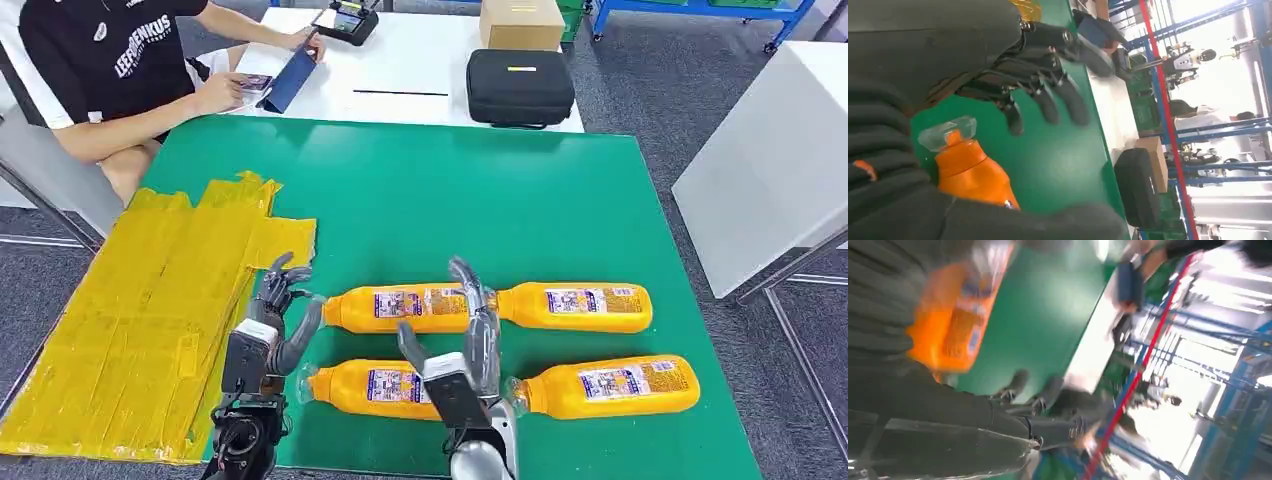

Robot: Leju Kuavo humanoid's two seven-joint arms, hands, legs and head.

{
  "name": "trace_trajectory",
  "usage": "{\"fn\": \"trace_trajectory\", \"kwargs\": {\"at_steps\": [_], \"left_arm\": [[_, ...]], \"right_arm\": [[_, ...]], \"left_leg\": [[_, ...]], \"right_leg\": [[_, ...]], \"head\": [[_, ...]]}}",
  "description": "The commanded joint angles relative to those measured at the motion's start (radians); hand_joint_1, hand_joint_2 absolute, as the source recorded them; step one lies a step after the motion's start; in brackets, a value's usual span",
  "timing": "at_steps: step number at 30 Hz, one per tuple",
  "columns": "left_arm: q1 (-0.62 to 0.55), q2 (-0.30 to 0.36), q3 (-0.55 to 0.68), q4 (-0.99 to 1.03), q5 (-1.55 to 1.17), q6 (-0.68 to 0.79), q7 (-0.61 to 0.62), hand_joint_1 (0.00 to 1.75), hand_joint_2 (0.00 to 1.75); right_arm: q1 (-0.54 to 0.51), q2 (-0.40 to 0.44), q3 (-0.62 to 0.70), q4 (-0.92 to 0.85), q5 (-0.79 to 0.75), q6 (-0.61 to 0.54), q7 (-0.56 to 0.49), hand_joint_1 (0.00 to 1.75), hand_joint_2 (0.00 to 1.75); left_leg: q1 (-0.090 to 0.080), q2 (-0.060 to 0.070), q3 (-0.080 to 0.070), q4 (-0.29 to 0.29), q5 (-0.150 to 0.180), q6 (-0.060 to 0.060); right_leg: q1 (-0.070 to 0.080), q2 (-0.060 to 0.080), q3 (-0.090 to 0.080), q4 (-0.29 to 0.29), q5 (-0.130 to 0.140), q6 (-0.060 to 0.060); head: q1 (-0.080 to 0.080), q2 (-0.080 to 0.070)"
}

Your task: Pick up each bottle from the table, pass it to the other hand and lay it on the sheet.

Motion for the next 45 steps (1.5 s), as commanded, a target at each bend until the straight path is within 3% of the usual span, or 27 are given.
{"fn": "trace_trajectory", "kwargs": {"at_steps": [1,2,5,6,9,11,18,23,29,45], "left_arm": [[-0.018,0.001,0.031,-0.001,-0.01,-0.017,0.006,0.0,1.75],[-0.02,-0.001,0.033,-0.004,0.006,-0.038,0.009,0.0,1.75],[-0.02,-0.001,0.032,-0.004,0.006,-0.041,0.009,0.0,1.75],[-0.021,-0.001,0.032,-0.005,0.006,-0.043,0.009,0.0,1.75],[-0.027,-0.002,0.025,-0.005,0.025,-0.077,0.012,0.0,1.75],[-0.031,-0.003,0.022,-0.014,0.066,-0.129,0.005,0.0,1.75],[-0.03,-0.003,0.017,-0.023,0.073,-0.139,0.007,0.0,1.75],[-0.032,-0.002,-0.002,-0.028,0.099,-0.187,0.013,0.0,1.75],[-0.03,0.002,-0.034,-0.048,0.093,-0.204,0.015,0.0,1.75],[-0.043,0.009,-0.038,-0.032,0.092,-0.198,0.019,0.0,1.75]], "right_arm": [[-0.124,-0.076,0.036,-0.11,0.553,0.011,0.319,0.0,1.75],[-0.151,-0.086,0.042,-0.099,0.685,0.027,0.397,0.0,1.75],[-0.166,-0.087,0.045,-0.082,0.685,0.032,0.403,0.0,1.75],[-0.18,-0.093,0.051,-0.065,0.759,0.036,0.445,0.0,1.75],[-0.267,-0.109,0.091,0.034,0.827,0.137,0.515,0.0,1.75],[-0.321,-0.104,0.112,0.134,0.838,0.206,0.518,0.0,1.75],[-0.336,-0.099,0.121,0.18,0.846,0.206,0.522,0.0,1.75],[-0.4,-0.074,0.147,0.389,0.852,0.293,0.541,0.0,1.75],[-0.416,-0.076,0.159,0.511,0.864,0.299,0.566,0.0,1.75],[-0.401,-0.083,0.176,0.541,0.861,0.377,0.563,0.0,1.75]], "left_leg": [[0.0,0.003,0.004,0.001,-0.002,-0.002],[0.0,0.004,0.005,0.001,-0.004,-0.002],[0.0,0.002,0.003,0.0,-0.001,-0.001],[0.0,0.001,0.002,0.0,0.0,-0.001],[0.0,0.003,0.005,0.0,-0.001,-0.001],[0.0,0.004,0.004,0.0,-0.001,-0.001],[0.0,0.003,0.006,0.0,-0.001,-0.001],[0.001,0.004,0.007,-0.001,-0.002,-0.001],[0.001,0.002,0.004,0.0,0.0,-0.001],[0.0,0.002,0.005,0.0,-0.001,-0.001]], "right_leg": [[0.0,0.001,0.003,0.001,-0.001,-0.002],[0.001,0.002,0.005,0.001,-0.002,-0.002],[0.001,0.001,0.003,0.0,-0.001,-0.001],[0.0,0.0,0.002,0.0,0.0,-0.001],[0.001,0.001,0.004,0.0,-0.001,-0.002],[0.001,0.002,0.004,-0.001,0.0,-0.001],[0.001,0.0,0.006,-0.001,-0.001,-0.002],[0.001,0.001,0.007,-0.001,-0.001,-0.002],[0.001,0.0,0.004,-0.001,0.0,-0.001],[0.001,-0.001,0.005,0.0,-0.001,-0.002]], "head": [[0.0,0.0],[0.0,0.0],[0.0,0.0],[0.0,0.0],[0.0,0.0],[0.0,0.0],[0.0,0.0],[0.0,0.0],[0.0,0.0],[0.0,0.0]]}}
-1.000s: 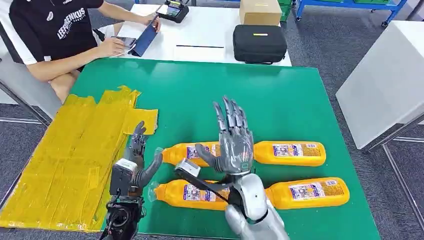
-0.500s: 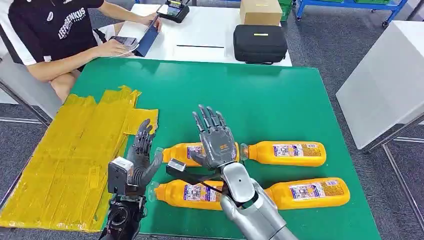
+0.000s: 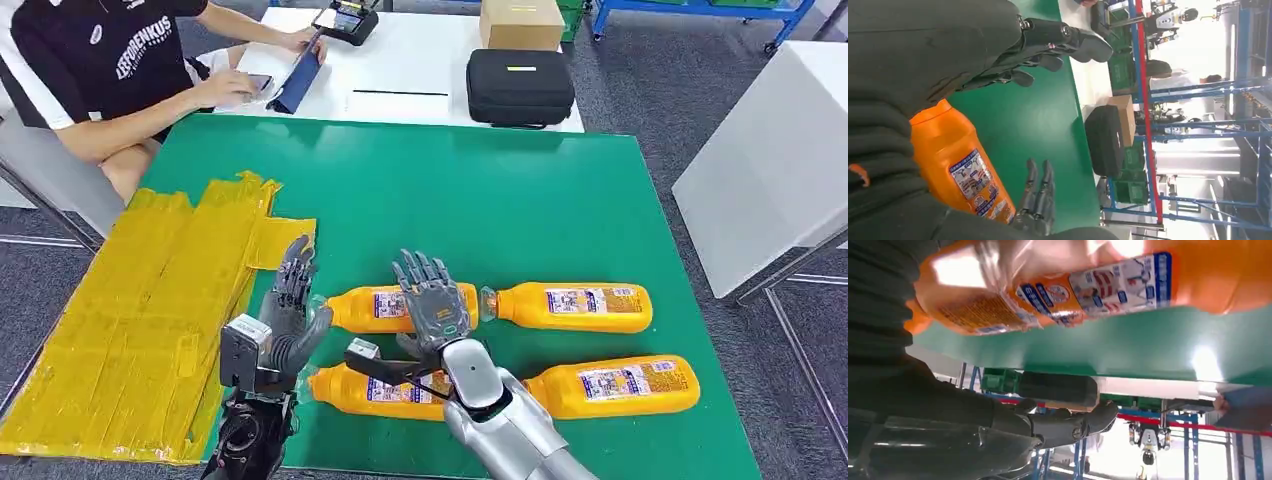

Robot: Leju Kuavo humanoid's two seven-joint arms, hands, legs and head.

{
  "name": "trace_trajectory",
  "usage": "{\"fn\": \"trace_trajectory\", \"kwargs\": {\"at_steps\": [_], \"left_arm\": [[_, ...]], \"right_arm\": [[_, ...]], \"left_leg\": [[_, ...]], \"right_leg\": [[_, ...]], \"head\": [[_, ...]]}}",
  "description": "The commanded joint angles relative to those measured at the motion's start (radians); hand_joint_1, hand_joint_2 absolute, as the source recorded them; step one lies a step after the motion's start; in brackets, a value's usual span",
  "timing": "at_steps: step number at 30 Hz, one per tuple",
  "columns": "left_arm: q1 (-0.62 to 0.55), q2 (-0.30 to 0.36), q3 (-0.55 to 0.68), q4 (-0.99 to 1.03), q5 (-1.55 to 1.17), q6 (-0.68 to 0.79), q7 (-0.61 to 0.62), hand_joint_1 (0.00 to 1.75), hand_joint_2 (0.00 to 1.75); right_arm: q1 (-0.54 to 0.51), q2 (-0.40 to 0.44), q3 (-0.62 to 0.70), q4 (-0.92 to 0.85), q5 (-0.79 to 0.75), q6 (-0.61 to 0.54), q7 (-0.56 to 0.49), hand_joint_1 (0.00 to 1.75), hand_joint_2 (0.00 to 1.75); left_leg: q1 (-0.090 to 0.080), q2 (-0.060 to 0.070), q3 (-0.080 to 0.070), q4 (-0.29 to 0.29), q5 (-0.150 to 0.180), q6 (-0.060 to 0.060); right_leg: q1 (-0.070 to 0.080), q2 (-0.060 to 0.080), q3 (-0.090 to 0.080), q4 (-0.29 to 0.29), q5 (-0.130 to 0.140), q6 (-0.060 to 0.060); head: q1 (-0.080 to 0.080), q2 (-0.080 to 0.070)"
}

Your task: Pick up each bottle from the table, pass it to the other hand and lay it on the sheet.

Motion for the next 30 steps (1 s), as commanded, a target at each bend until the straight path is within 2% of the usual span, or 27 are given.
{"fn": "trace_trajectory", "kwargs": {"at_steps": [1,9,19,21,23,27,28,29,30], "left_arm": [[-0.042,0.026,-0.008,0.031,-0.003,0.007,0.014,0.0,1.75],[-0.048,0.023,-0.019,0.044,-0.016,0.02,0.023,0.0,1.75],[-0.048,0.025,-0.034,0.058,-0.01,0.036,0.028,0.0,1.75],[-0.048,0.025,-0.034,0.058,-0.01,0.036,0.028,0.0,1.75],[-0.046,0.026,-0.036,0.059,-0.01,0.036,0.028,0.0,1.75],[-0.046,0.026,-0.036,0.059,-0.01,0.036,0.028,0.0,1.75],[-0.046,0.027,-0.037,0.058,-0.01,0.036,0.028,0.0,1.75],[-0.046,0.027,-0.038,0.057,-0.01,0.036,0.028,0.0,1.75],[-0.044,0.027,-0.039,0.055,-0.009,0.036,0.028,0.0,1.75]], "right_arm": [[-0.028,-0.012,0.036,0.078,-0.012,0.059,0.001,0.0,1.75],[-0.063,-0.03,-0.061,0.141,-0.018,0.045,0.11,0.0,1.75],[-0.16,-0.021,-0.163,0.325,-0.019,0.034,0.132,0.0,1.75],[-0.164,-0.025,-0.165,0.328,-0.019,0.036,0.132,0.0,1.75],[-0.177,-0.022,-0.177,0.348,-0.028,0.039,0.118,0.09,1.75],[-0.177,-0.022,-0.177,0.348,-0.028,0.039,0.118,0.09,1.75],[-0.178,-0.018,-0.184,0.352,-0.034,0.039,0.111,0.47,1.75],[-0.181,-0.017,-0.187,0.357,-0.038,0.043,0.103,1.4,1.75],[-0.185,-0.017,-0.191,0.365,-0.039,0.037,0.093,1.43,1.75]], "left_leg": [[0.001,0.001,0.003,0.0,-0.001,-0.002],[0.0,-0.001,0.006,0.0,-0.002,-0.002],[0.0,0.001,0.004,-0.001,-0.001,-0.002],[0.0,0.001,0.006,-0.001,-0.002,-0.002],[0.0,0.0,0.003,-0.001,-0.001,-0.001],[0.0,0.001,0.006,0.0,-0.002,-0.002],[0.0,0.001,0.005,0.0,-0.002,-0.002],[0.0,0.0,0.003,-0.001,-0.001,-0.001],[0.0,0.001,0.006,0.0,-0.002,-0.002]], "right_leg": [[0.001,-0.001,0.003,-0.001,-0.001,-0.002],[0.0,-0.002,0.006,0.0,-0.003,-0.002],[0.0,-0.001,0.004,-0.001,-0.001,-0.002],[0.0,-0.001,0.006,0.0,-0.002,-0.002],[0.0,-0.001,0.003,-0.001,-0.001,-0.001],[0.0,0.0,0.005,0.0,-0.002,-0.002],[0.0,-0.001,0.005,-0.001,-0.001,-0.002],[0.0,-0.001,0.003,-0.001,-0.001,-0.001],[0.0,-0.001,0.006,0.0,-0.002,-0.002]], "head": [[0.0,0.0],[0.0,0.0],[0.0,0.0],[0.0,0.0],[0.0,0.0],[0.0,0.0],[0.0,0.0],[0.0,0.0],[0.0,0.0]]}}
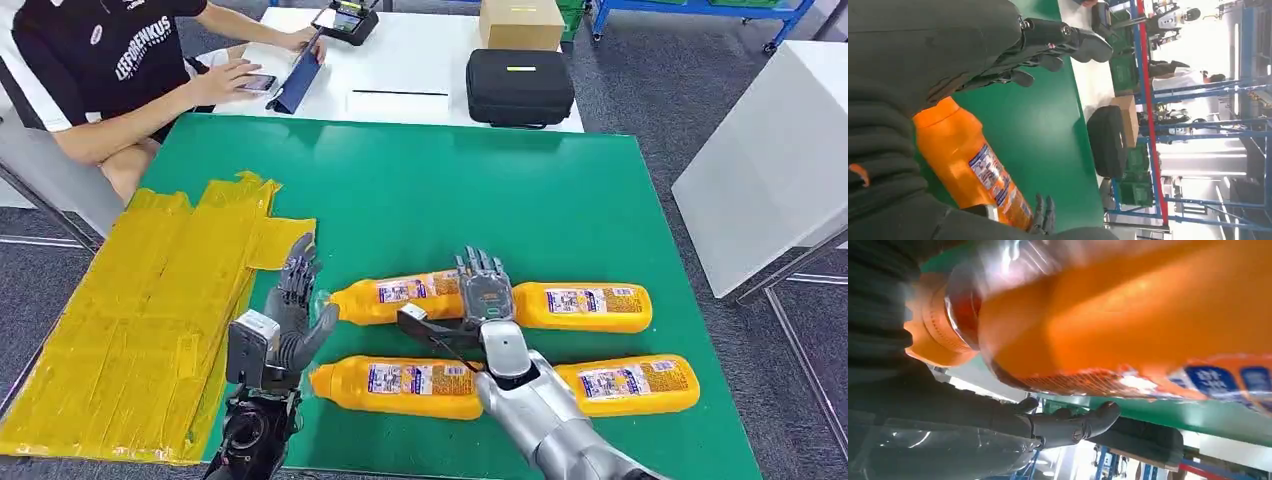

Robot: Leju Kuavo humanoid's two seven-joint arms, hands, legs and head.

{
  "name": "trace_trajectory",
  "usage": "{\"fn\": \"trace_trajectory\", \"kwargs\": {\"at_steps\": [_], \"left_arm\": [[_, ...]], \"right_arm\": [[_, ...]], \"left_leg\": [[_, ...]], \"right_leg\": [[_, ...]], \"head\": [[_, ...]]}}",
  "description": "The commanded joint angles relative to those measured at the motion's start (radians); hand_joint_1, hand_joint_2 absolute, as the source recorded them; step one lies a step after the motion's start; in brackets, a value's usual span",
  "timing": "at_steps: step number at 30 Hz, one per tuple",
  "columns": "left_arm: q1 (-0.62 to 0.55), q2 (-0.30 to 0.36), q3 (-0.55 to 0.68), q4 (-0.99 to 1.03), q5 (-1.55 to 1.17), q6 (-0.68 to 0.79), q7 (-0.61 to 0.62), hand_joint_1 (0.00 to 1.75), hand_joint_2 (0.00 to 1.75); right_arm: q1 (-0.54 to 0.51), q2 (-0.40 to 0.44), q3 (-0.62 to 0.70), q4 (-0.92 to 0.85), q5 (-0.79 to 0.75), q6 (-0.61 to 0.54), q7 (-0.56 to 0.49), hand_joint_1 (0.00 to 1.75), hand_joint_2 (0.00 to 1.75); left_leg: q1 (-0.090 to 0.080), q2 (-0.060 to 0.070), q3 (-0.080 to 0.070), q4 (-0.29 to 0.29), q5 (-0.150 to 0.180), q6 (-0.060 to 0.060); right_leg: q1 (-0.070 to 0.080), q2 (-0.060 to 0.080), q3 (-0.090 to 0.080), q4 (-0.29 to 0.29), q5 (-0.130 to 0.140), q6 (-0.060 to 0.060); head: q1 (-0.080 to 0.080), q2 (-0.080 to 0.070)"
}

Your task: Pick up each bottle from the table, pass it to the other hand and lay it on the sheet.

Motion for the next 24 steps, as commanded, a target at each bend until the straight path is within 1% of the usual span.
{"fn": "trace_trajectory", "kwargs": {"at_steps": [1,2,4,5,8,9,10,13,18,20,22,23,24], "left_arm": [[-0.032,0.027,-0.014,0.052,0.002,-0.001,0.005,0.0,1.75],[-0.03,0.028,-0.015,0.05,0.002,-0.001,0.005,0.0,1.75],[-0.031,0.029,-0.017,0.052,0.002,-0.001,0.005,0.0,1.75],[-0.032,0.028,-0.018,0.052,0.002,-0.001,0.005,0.0,1.75],[-0.032,0.028,-0.018,0.052,0.002,-0.001,0.005,0.0,1.75],[-0.032,0.028,-0.018,0.052,0.002,-0.001,0.005,0.0,1.75],[-0.032,0.028,-0.018,0.052,0.002,-0.001,0.005,0.0,1.75],[-0.032,0.028,-0.018,0.052,0.002,-0.001,0.005,0.0,1.75],[-0.032,0.028,-0.018,0.052,0.002,-0.001,0.005,0.0,1.75],[-0.035,0.028,-0.018,0.055,0.003,-0.001,0.006,0.0,1.75],[-0.036,0.028,-0.019,0.057,0.004,-0.002,0.006,0.0,1.75],[-0.037,0.028,-0.02,0.06,0.005,-0.002,0.006,0.0,1.75],[-0.034,0.029,-0.019,0.064,0.006,-0.001,0.007,0.0,1.75]], "right_arm": [[-0.071,0.01,-0.051,0.133,-0.015,0.003,-0.032,1.41,1.75],[-0.073,0.012,-0.058,0.141,-0.023,0.011,-0.046,1.41,1.75],[-0.071,0.015,-0.072,0.155,-0.042,0.033,-0.085,1.52,1.75],[-0.069,0.015,-0.072,0.155,-0.042,0.031,-0.087,1.52,1.75],[-0.069,0.015,-0.072,0.155,-0.042,0.031,-0.087,1.52,1.75],[-0.069,0.015,-0.072,0.155,-0.042,0.031,-0.087,1.52,1.75],[-0.069,0.015,-0.072,0.155,-0.042,0.031,-0.087,1.52,1.75],[-0.069,0.015,-0.072,0.155,-0.042,0.031,-0.087,1.52,1.75],[-0.069,0.015,-0.072,0.155,-0.042,0.031,-0.087,1.52,1.75],[-0.07,0.015,-0.07,0.161,-0.042,0.045,-0.102,1.52,1.75],[-0.07,0.014,-0.059,0.167,-0.033,0.058,-0.117,1.4,1.75],[-0.068,0.014,-0.047,0.166,-0.023,0.048,-0.12,1.34,1.75],[-0.069,0.017,-0.033,0.166,-0.008,0.029,-0.115,1.08,1.75]], "left_leg": [[0.0,0.001,0.004,-0.001,-0.002,-0.002],[0.0,0.001,0.007,0.0,-0.003,-0.003],[0.0,0.001,0.003,-0.001,-0.001,-0.001],[0.0,0.001,0.006,-0.001,-0.003,-0.002],[0.0,0.0,0.003,-0.001,-0.001,-0.001],[0.0,0.001,0.007,-0.001,-0.003,-0.002],[0.0,0.001,0.004,-0.001,-0.001,-0.002],[0.001,0.002,0.015,0.0,-0.007,-0.005],[0.0,0.001,0.006,-0.001,-0.002,-0.002],[0.001,0.001,0.01,-0.001,-0.004,-0.003],[0.0,0.001,0.004,-0.001,-0.001,-0.001],[0.001,0.001,0.008,-0.001,-0.003,-0.002],[0.001,0.0,0.005,-0.001,-0.002,-0.002]], "right_leg": [[0.0,-0.001,0.004,0.0,-0.002,-0.002],[0.001,-0.001,0.007,0.0,-0.003,-0.003],[0.0,0.0,0.003,0.0,-0.001,-0.001],[0.001,-0.001,0.006,0.0,-0.002,-0.002],[0.001,-0.001,0.003,-0.001,-0.001,-0.001],[0.001,-0.001,0.006,-0.001,-0.002,-0.002],[0.001,-0.001,0.004,-0.001,-0.001,-0.002],[0.002,-0.002,0.014,0.0,-0.006,-0.005],[0.001,-0.001,0.006,-0.001,-0.002,-0.002],[0.001,-0.001,0.009,0.0,-0.004,-0.003],[0.001,-0.001,0.004,-0.001,-0.001,-0.001],[0.001,-0.001,0.008,-0.001,-0.003,-0.003],[0.001,-0.001,0.006,-0.001,-0.002,-0.002]], "head": [[0.0,0.0],[0.0,0.0],[0.0,0.0],[0.0,0.0],[0.0,0.0],[0.0,0.0],[0.0,0.0],[0.0,0.0],[0.0,0.0],[0.0,0.0],[0.0,0.0],[0.0,0.0],[0.0,0.0]]}}
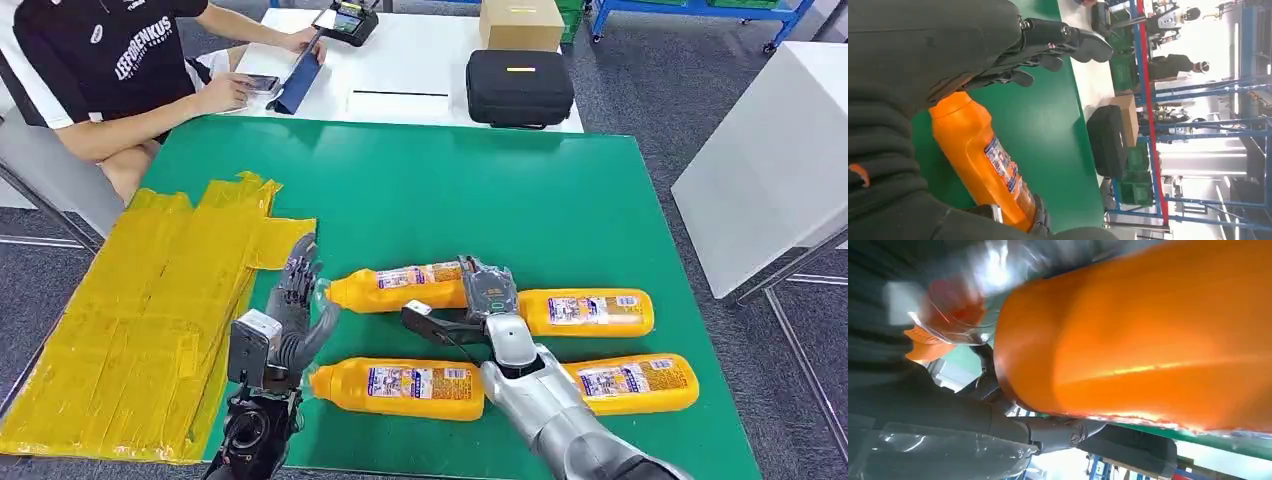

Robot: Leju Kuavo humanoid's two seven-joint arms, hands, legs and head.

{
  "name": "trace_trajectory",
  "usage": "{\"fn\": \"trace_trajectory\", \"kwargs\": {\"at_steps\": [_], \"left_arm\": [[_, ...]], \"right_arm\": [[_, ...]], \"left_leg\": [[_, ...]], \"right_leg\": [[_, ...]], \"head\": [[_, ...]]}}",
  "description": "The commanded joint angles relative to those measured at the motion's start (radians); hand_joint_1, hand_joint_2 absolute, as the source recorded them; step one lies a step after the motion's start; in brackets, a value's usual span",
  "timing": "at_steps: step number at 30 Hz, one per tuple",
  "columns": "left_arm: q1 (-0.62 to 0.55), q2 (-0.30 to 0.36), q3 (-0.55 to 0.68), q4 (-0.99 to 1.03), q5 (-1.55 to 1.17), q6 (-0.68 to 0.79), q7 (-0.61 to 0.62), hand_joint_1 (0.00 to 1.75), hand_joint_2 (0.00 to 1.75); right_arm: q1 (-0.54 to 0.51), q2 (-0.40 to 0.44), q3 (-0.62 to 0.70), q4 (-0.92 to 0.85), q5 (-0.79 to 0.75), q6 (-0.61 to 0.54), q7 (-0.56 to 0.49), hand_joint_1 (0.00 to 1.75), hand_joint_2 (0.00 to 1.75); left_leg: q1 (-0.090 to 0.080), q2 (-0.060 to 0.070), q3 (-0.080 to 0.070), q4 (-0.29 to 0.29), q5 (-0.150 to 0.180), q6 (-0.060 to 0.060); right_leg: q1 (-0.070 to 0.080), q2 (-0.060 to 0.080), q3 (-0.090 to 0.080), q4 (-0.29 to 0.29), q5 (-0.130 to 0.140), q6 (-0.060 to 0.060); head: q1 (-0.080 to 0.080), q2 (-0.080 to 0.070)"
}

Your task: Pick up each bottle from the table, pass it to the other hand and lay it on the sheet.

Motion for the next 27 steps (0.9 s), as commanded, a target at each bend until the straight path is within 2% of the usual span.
{"fn": "trace_trajectory", "kwargs": {"at_steps": [1,2,5,9,24,27], "left_arm": [[-0.03,0.03,-0.016,0.062,0.006,0.0,0.007,0.0,1.75],[-0.03,0.03,-0.014,0.071,0.008,0.0,0.006,0.0,1.75],[-0.041,0.028,-0.012,0.098,0.012,0.0,-0.002,0.0,1.75],[-0.044,0.027,-0.003,0.115,0.016,0.01,-0.01,0.0,1.75],[-0.079,0.019,0.022,0.173,0.015,0.008,-0.012,0.0,1.75],[-0.092,0.016,0.013,0.177,0.012,0.004,-0.011,0.0,1.75]], "right_arm": [[-0.026,0.011,0.024,0.079,0.043,-0.003,-0.029,0.07,1.75],[-0.027,0.016,0.032,0.076,0.053,-0.022,-0.035,0.0,1.75],[-0.035,0.025,0.042,0.072,0.071,-0.051,-0.038,0.0,1.75],[-0.045,0.023,0.085,0.057,0.135,-0.085,0.006,0.0,1.75],[-0.086,0.055,0.307,0.039,0.166,-0.034,0.035,0.0,1.75],[-0.098,0.067,0.279,0.051,0.126,0.005,-0.035,0.0,1.75]], "left_leg": [[0.001,0.0,0.007,-0.001,-0.003,-0.003],[0.0,0.001,0.006,-0.001,-0.002,-0.002],[0.0,0.001,0.005,-0.001,-0.002,-0.002],[0.001,0.001,0.005,-0.001,-0.002,-0.002],[0.0,0.003,0.005,0.0,-0.003,-0.003],[0.001,0.002,0.005,0.0,-0.003,-0.003]], "right_leg": [[0.001,-0.001,0.007,-0.001,-0.003,-0.003],[0.001,-0.001,0.006,-0.001,-0.002,-0.002],[0.001,0.0,0.005,-0.001,-0.002,-0.002],[0.001,0.0,0.005,-0.001,-0.002,-0.002],[0.001,0.001,0.004,0.001,-0.002,-0.002],[0.001,0.0,0.004,0.001,-0.002,-0.003]], "head": [[0.0,0.0],[0.0,0.0],[0.0,0.0],[0.0,0.0],[0.0,0.0],[0.0,0.0]]}}
